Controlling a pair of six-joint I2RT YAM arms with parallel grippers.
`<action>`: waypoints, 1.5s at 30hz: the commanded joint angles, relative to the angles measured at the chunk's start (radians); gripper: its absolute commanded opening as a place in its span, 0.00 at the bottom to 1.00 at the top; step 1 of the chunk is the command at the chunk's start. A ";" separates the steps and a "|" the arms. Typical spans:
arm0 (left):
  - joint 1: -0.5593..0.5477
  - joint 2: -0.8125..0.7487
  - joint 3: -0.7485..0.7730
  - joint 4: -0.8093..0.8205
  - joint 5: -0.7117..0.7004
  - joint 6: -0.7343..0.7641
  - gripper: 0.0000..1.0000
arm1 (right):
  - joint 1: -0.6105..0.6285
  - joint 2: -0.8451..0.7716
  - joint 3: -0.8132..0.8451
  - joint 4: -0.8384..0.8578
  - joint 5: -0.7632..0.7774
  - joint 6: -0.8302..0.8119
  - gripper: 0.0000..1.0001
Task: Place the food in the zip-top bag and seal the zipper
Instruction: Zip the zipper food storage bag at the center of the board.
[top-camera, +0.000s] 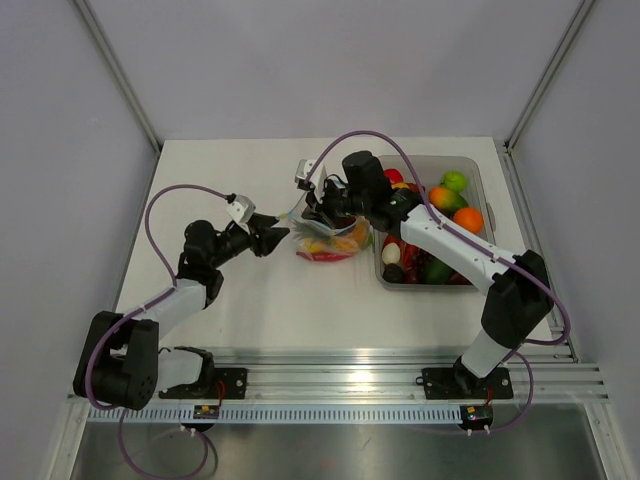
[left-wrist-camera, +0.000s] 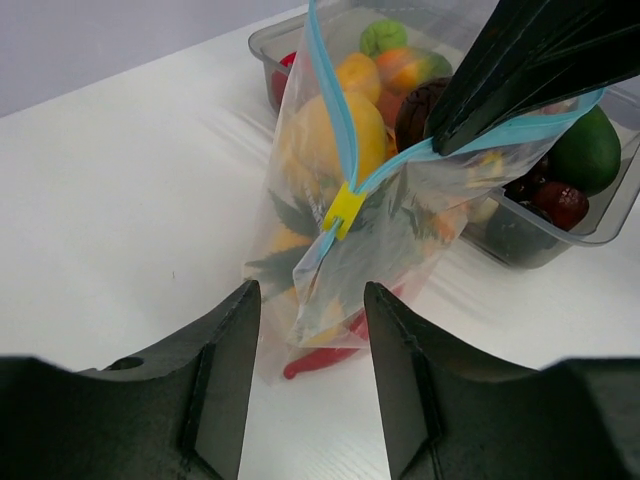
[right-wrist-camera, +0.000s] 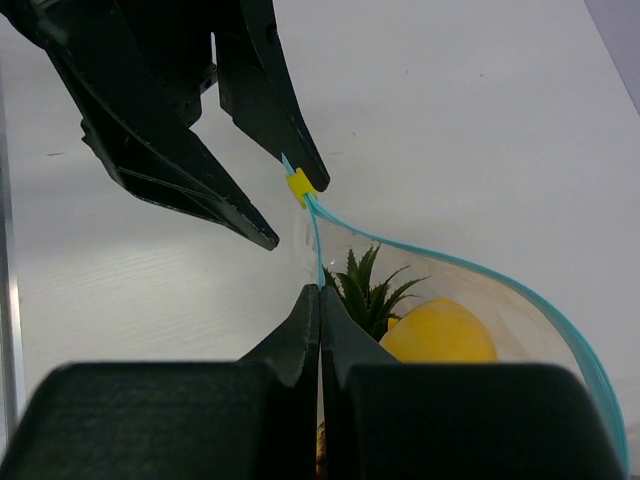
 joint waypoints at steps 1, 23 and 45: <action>-0.014 -0.001 0.033 0.149 0.010 0.015 0.47 | -0.003 -0.044 0.011 0.027 -0.034 0.005 0.00; -0.015 -0.048 0.087 0.012 0.038 -0.084 0.00 | -0.028 -0.059 0.035 -0.031 -0.038 0.004 0.01; -0.015 -0.146 0.108 -0.041 0.079 -0.089 0.00 | -0.002 0.042 0.369 -0.359 -0.249 -0.342 0.38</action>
